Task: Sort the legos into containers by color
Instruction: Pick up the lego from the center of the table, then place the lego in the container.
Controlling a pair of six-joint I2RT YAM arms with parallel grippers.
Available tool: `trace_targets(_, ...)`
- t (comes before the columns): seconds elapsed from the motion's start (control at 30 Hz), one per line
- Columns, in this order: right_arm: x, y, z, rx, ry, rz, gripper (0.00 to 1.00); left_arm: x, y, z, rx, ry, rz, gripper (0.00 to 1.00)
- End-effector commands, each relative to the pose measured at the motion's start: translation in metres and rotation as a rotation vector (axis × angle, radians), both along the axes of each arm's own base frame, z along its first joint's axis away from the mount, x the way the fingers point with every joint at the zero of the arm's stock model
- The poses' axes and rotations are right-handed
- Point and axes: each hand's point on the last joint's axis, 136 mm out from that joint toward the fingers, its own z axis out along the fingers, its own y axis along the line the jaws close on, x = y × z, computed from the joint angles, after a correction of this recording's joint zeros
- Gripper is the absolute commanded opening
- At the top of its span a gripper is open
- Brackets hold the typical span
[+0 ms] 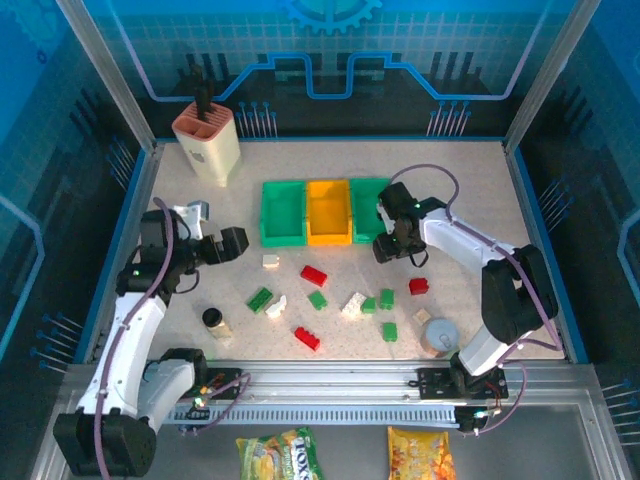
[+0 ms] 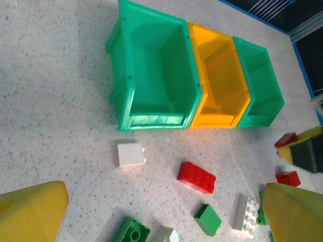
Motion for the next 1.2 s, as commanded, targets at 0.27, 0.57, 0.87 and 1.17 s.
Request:
trace_targets(0.27,0.06,0.045,0.031,0.174,-0.054,-0.191,0.51,-0.02,0.004,-0.01,0.043,0.074,-0.005,0.99)
trace_targets(0.57,0.117,0.048,0.021,0.135,-0.088,-0.258,0.52,-0.031,-0.001,-0.012,0.055,0.059,-0.031,0.99)
trace_targets(0.87,0.144,0.039,0.015,0.169,-0.101,-0.305,0.53,-0.031,-0.002,-0.015,0.077,0.056,-0.043,0.99)
trace_targets(1.17,0.16,0.031,0.008,0.18,-0.111,-0.341,0.55,-0.032,-0.005,-0.015,0.082,0.05,-0.053,0.99)
